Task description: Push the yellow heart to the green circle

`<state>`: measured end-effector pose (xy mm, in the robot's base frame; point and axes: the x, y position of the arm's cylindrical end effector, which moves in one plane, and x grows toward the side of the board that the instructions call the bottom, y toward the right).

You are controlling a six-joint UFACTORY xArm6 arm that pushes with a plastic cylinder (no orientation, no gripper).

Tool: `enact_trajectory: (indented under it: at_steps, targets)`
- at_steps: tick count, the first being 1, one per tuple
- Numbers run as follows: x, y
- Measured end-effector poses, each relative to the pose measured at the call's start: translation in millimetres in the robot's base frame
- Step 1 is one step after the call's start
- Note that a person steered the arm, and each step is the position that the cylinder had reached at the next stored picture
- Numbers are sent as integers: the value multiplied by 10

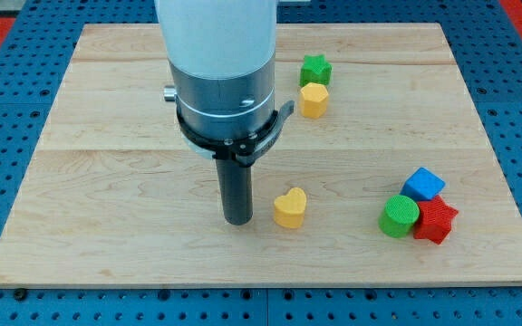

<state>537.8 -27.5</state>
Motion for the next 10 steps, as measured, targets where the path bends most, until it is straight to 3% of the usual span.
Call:
enact_trajectory:
  at_steps: [3,6,10]
  targets:
    - [-121,854]
    - [184,643]
    - [200,1204]
